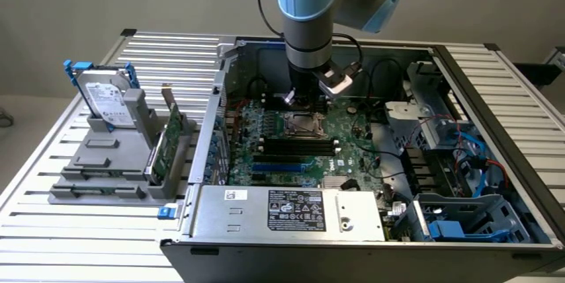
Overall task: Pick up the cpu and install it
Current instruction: 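Install the first cpu locking lever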
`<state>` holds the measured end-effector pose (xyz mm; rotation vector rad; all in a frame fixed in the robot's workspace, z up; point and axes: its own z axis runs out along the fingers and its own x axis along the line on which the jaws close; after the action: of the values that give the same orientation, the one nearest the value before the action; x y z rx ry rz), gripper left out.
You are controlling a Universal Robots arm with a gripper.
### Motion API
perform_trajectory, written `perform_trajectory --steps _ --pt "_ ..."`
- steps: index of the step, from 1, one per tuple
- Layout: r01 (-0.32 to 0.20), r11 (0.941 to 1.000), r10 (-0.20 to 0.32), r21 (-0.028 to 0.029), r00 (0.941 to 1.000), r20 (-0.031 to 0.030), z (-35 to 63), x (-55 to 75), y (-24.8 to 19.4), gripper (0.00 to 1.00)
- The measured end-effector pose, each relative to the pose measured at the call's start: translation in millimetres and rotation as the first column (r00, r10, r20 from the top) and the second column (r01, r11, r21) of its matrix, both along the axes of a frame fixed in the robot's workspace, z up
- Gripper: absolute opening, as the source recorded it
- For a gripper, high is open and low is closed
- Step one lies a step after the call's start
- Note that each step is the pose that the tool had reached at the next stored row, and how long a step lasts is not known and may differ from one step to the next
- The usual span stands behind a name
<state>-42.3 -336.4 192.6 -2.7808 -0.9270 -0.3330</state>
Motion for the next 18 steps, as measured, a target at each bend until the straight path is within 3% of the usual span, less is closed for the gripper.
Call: perform_trajectory --steps 18 --pt "-0.002 1.0 0.002 0.0008 1.0 -0.0012 -0.1 0.0 -3.0 0.11"
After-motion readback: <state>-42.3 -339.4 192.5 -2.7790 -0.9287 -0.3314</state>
